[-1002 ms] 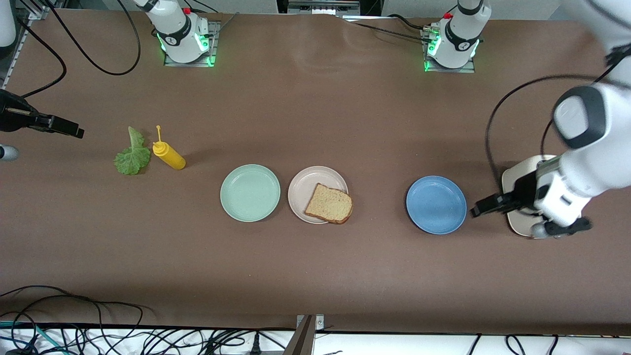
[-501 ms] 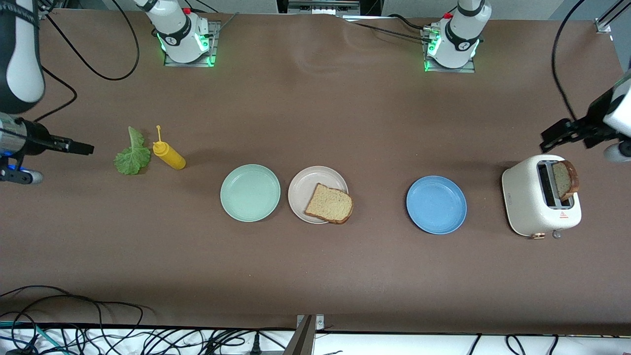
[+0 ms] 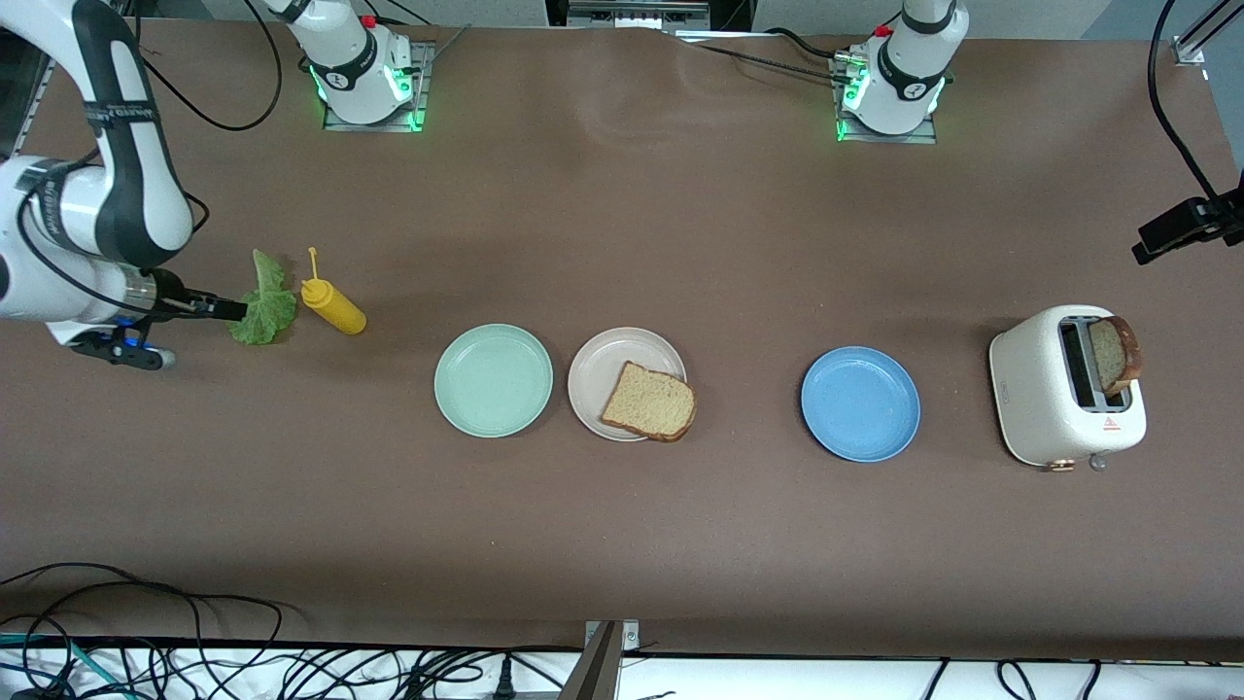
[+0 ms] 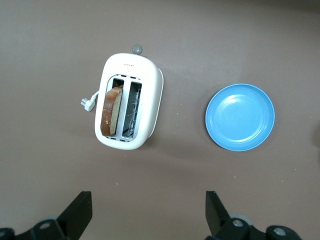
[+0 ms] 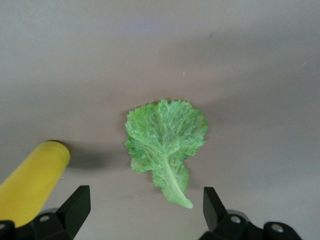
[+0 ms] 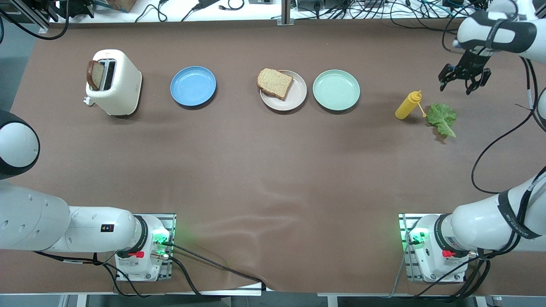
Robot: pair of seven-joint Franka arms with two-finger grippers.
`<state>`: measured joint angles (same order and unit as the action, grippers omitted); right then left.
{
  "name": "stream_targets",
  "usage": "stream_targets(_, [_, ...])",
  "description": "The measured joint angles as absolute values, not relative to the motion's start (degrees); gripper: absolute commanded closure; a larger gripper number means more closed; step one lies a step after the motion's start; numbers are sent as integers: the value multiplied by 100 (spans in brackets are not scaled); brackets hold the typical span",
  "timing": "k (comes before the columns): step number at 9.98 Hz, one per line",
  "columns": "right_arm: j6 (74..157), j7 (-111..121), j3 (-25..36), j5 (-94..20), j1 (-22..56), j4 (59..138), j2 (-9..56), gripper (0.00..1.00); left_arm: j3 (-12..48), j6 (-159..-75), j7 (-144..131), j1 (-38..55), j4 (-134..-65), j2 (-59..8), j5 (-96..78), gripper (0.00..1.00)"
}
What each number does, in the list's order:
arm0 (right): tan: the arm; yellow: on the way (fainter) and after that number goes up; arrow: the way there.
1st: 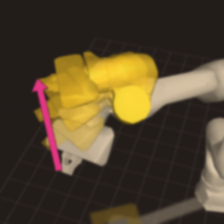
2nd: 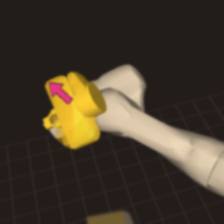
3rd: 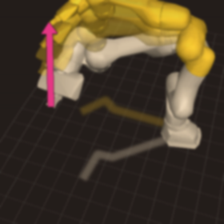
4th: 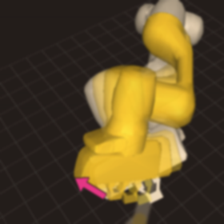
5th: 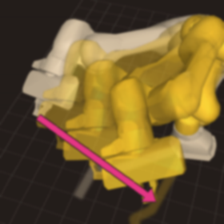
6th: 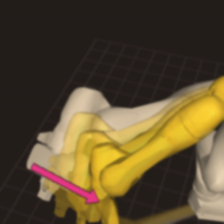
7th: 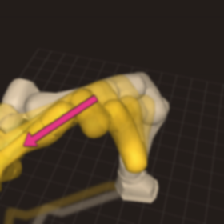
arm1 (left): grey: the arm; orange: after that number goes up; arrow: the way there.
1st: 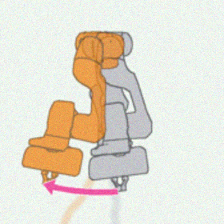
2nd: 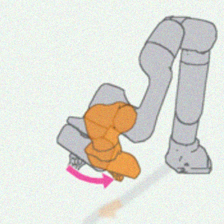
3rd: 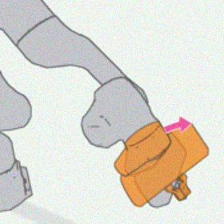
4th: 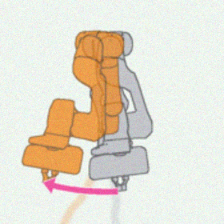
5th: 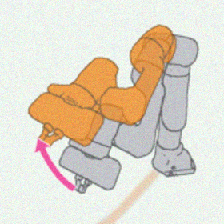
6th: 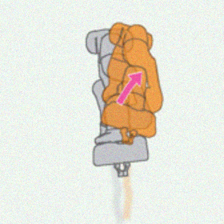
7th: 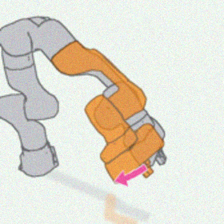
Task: Make sandwich on beige plate with both arms
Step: 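Grasp the green lettuce leaf with the right gripper and lift it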
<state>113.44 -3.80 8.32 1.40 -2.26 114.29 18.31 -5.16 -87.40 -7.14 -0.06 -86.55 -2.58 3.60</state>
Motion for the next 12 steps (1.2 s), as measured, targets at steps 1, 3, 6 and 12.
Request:
stream_targets(1, [11361, -380, 843, 140, -227, 11469, 1998, 0, -504, -8735, -714, 0, -8641, -258, 360, 0])
stream_targets(3, [11386, -381, 864, 140, -231, 11504, 2287, 0, -479, -8731, -714, 15, -8639, -259, 360, 0])
stream_targets(6, [11480, -379, 881, 155, -256, 11513, 2610, 0, -477, -8716, -714, 5, -8639, -259, 360, 0])
stream_targets(12, [11649, -371, 881, 218, -290, 11513, 2902, 100, -494, -8708, -714, 0, -8638, -258, 360, 0])
